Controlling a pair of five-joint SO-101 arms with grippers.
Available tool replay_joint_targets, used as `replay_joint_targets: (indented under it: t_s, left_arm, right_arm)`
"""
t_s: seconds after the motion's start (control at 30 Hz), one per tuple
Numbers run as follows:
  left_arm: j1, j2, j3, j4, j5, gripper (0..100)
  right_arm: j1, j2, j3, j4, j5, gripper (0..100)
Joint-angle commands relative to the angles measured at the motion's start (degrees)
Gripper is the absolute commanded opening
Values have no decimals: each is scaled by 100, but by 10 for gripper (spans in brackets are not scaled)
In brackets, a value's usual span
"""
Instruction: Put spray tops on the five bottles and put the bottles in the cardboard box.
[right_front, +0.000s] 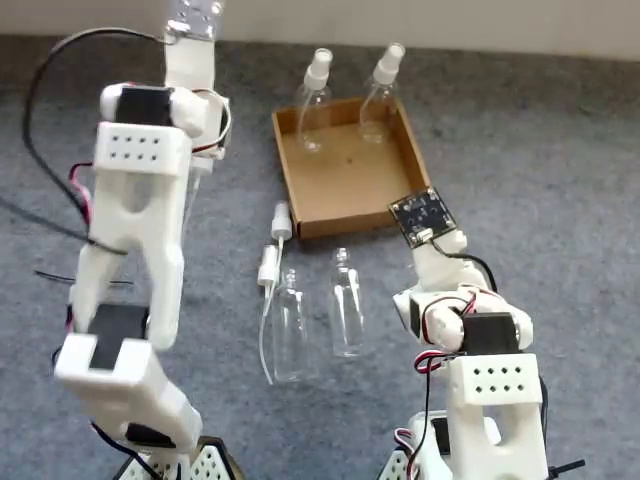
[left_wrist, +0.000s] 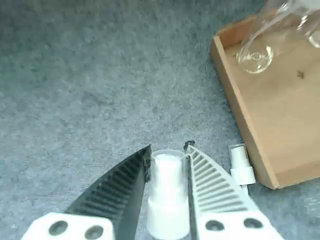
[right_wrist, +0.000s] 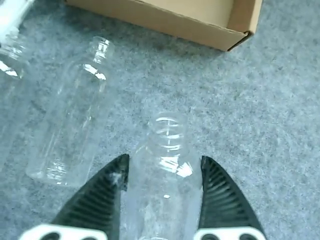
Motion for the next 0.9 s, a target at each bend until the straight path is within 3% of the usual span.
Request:
replay_joint_targets:
  t_s: [0.0,0.1,0.2,0.3,0.47,0.87]
  left_arm:
    - [-40,-1648,532,114,141,53]
    - [75,-2695,1332,97,202,53]
    - [409,-3855,2158,-53,211,53]
    - [831,-5024,2914,-413,211,53]
    - [1138,-6396,3688,-1152,202,53]
    - [2070,-6097,3389,-1635,229,52]
  right_arm:
    - [-92,-119,-110,-127,-70,59]
    - [-532,-127,-189,-356,-88,58]
    - [-1007,-127,-189,-892,-703,51]
    - [-1332,-127,-163,-1349,-1178,25]
    - [-1666,-127,-145,-1736,-1292,22]
    - [-1745,-127,-145,-1745,-1310,22]
